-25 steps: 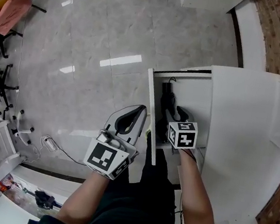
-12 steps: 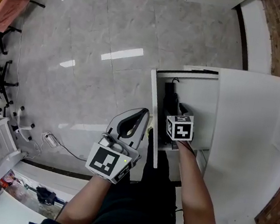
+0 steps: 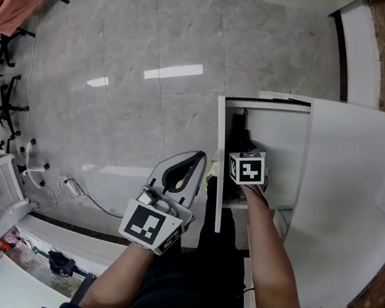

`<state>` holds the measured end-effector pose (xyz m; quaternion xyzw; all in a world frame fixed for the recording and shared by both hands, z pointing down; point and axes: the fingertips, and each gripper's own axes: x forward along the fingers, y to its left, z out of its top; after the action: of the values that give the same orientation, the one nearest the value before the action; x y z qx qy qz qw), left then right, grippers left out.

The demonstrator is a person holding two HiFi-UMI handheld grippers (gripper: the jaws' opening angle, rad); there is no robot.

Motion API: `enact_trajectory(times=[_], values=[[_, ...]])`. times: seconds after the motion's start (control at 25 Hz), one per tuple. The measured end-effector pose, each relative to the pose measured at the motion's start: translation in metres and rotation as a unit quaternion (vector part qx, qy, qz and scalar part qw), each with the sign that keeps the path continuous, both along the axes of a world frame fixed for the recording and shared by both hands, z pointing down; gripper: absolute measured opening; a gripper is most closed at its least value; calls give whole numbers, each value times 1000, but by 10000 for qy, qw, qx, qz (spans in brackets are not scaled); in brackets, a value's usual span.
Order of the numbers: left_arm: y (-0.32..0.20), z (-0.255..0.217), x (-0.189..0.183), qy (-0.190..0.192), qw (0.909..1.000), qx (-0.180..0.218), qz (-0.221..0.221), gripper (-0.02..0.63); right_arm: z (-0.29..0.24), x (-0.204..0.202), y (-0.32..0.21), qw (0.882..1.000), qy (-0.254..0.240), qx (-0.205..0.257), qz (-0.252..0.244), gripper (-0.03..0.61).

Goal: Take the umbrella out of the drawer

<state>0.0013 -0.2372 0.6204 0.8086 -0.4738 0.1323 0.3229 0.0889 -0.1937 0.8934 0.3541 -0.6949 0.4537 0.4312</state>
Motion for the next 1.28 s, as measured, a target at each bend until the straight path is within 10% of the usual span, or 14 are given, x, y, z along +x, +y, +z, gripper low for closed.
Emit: enact_trajectory(times=[0.56,1.28], values=[[3,-9,1,-14,10000,63,13,6,-8,16,-5,9985,-371,-151,373,183],[20,-45,7,-5,9980,436,456,6,-139,35,-18,9738,-463,2174,477,176]])
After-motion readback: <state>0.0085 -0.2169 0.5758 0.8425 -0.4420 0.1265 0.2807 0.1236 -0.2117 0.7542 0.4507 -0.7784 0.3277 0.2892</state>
